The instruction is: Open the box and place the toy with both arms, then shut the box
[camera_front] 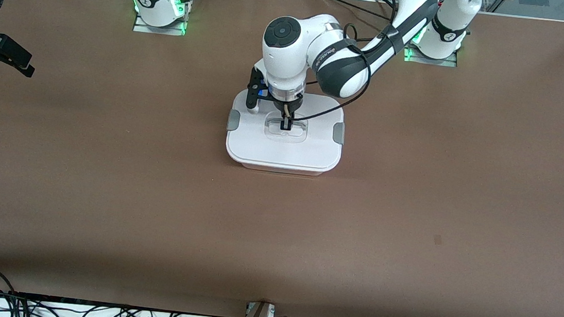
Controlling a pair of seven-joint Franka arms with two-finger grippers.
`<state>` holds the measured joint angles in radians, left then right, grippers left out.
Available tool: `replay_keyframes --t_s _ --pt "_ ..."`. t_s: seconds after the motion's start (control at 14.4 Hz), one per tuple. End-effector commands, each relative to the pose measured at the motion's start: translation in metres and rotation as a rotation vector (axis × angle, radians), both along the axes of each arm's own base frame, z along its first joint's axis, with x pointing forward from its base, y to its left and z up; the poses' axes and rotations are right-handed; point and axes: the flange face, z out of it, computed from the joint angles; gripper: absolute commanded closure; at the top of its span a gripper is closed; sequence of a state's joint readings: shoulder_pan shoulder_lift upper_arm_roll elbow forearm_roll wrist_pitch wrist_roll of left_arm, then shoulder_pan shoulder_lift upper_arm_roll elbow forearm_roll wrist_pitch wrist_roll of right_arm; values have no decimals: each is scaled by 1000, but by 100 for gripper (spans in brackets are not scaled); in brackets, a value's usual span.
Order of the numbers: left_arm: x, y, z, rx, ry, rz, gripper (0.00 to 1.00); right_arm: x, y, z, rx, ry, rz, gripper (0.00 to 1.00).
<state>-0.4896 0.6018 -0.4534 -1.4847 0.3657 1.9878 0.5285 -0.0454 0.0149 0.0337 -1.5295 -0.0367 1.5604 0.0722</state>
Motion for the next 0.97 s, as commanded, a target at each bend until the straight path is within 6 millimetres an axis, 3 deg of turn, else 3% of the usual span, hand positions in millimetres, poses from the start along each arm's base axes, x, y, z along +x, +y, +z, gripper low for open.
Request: replay_keyframes --t_s 0.0,0.49,0.63,0.7,0.77,0.9 --pt "-4 -3 -14 21 -9 -2 100 2 0 7 4 -18 -9 1" --pt "-4 -4 -26 30 3 -3 100 3 -1 7 3 -26 -11 0" --pt "-4 -4 -24 27 4 -1 100 6 -1 -2 6 -8 -12 0" --pt "-2 -3 -21 25 0 0 84 7 -1 -6 6 6 -13 1" --pt "0 0 -19 26 -1 6 1 7 -1 -11 6 20 -13 0" --pt "2 2 -10 26 -8 -1 0 7 0 -12 13 25 -19 1"
